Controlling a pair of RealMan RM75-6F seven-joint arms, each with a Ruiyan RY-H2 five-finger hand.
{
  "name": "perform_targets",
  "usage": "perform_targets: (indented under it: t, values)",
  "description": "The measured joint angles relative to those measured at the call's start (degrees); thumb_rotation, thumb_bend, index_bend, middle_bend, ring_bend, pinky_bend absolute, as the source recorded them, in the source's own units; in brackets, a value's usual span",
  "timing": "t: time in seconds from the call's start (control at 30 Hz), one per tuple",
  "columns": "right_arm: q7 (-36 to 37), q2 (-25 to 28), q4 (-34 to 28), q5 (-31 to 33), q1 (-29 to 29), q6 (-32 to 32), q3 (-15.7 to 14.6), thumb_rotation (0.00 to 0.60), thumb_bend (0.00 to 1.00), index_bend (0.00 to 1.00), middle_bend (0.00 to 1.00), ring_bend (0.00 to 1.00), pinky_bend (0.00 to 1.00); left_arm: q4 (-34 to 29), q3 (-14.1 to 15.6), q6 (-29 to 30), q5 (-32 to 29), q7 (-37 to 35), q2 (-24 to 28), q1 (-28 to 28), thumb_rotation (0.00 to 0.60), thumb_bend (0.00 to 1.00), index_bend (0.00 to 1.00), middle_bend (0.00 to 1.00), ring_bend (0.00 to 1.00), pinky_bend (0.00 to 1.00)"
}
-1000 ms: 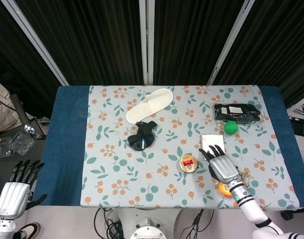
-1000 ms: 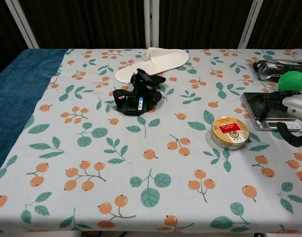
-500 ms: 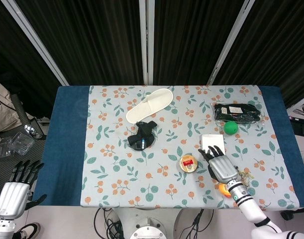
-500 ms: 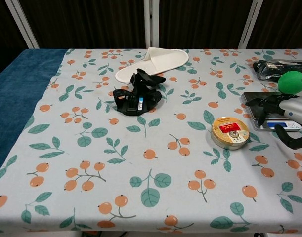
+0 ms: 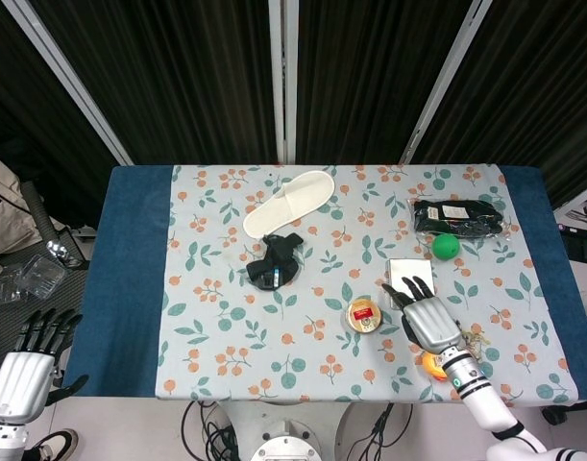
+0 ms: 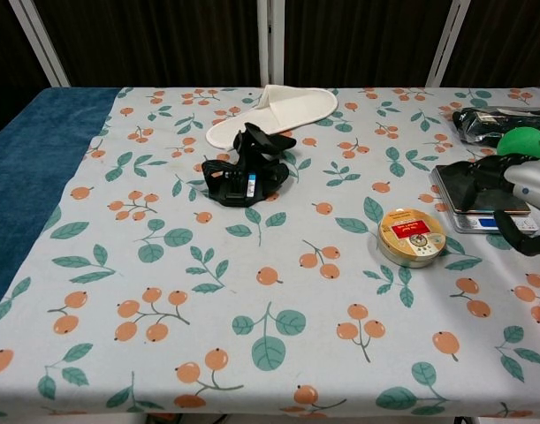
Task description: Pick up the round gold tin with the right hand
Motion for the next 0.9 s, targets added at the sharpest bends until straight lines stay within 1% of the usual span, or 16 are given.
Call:
perform_targets:
  t: [0.03,0.07,0.13,0.17,0.2,0.23,0.3,0.43,0.6,0.67,0.8,0.9]
  values:
    - [0.42,-0.06,0.08,-1.19,-0.12,1.26,0.05,0.600,0.51,0.00,0.25,0.00,0.00,-0.01,-0.01,0.03,0.04,0.01,-0.01,0.00,0.600,0.09,0.13,0.09,0.00,0.02]
    - [0.70,-0.19,0.28,-2.08,-0.17,2.15,0.10,0.600,0.46,0.00,0.23,0.00,0.00,-0.02,-0.02,0.07,0.08,0.02,-0.02,-0.01,0.600,0.09,0.13,0.09,0.00,0.02]
    - [1.10,-0.84,1.32,-3.61,-0.14,3.52,0.25,0.600,0.28,0.00,0.16,0.00,0.00,-0.04,-0.02,0.10,0.12,0.07,-0.02,0.00,0.600,0.09,0.13,0.09,0.00,0.02]
    - [1.05,-1.23,1.89,-3.91,-0.01,3.67,0.32,0.600,0.23,0.00,0.14,0.00,0.00,-0.05,-0.02,0.11,0.13,0.13,-0.01,0.02,0.600,0.09,0.13,0.09,0.00,0.02]
    - [0.79,-1.60,2.41,-4.02,0.18,3.58,0.38,0.600,0.16,0.00,0.10,0.00,0.00,-0.06,-0.01,0.11,0.11,0.15,0.02,0.03,0.600,0.09,0.13,0.09,0.00,0.02]
    - [0.12,-1.88,2.78,-3.91,0.49,3.11,0.45,0.600,0.12,0.00,0.07,0.00,0.00,-0.09,-0.01,0.11,0.09,0.17,0.05,0.05,0.600,0.09,0.13,0.09,0.00,0.02]
    - [-1.54,-2.19,2.81,-3.28,1.05,1.95,0.62,0.600,0.08,0.00,0.06,0.00,0.00,-0.14,-0.02,0.20,0.08,0.17,0.11,0.10,0.600,0.09,0.13,0.09,0.00,0.02]
    - [-6.72,-3.41,2.58,-0.35,2.93,-1.56,1.39,0.600,0.06,0.00,0.07,0.00,0.00,-0.33,-0.01,0.39,0.05,0.25,0.42,0.24,0.600,0.09,0.13,0.09,0.00,0.02]
    - [-11.07,-4.72,1.94,3.73,5.32,-5.38,2.25,0.600,0.06,0.00,0.08,0.00,0.00,0.00,-0.03,0.60,-0.33,-0.33,0.63,0.52,0.600,0.09,0.13,0.09,0.00,0.02]
    - [-12.18,-5.21,1.62,5.03,6.24,-6.63,2.52,0.600,0.09,0.00,0.10,0.00,0.00,0.23,-0.02,0.62,-0.41,-0.64,0.59,0.58,0.600,0.09,0.13,0.09,0.00,0.02]
    - [-12.77,-6.02,0.90,6.37,7.86,-8.68,2.69,0.600,0.18,0.00,0.12,0.02,0.00,0.49,-0.07,0.78,-0.40,-1.01,0.41,0.64,0.600,0.09,0.14,0.09,0.00,0.02]
    - [-13.86,-6.59,0.76,6.75,8.68,-9.38,2.46,0.600,0.21,0.00,0.14,0.04,0.00,0.57,-0.13,0.92,-0.35,-1.07,0.43,0.67,0.600,0.09,0.14,0.09,0.00,0.02]
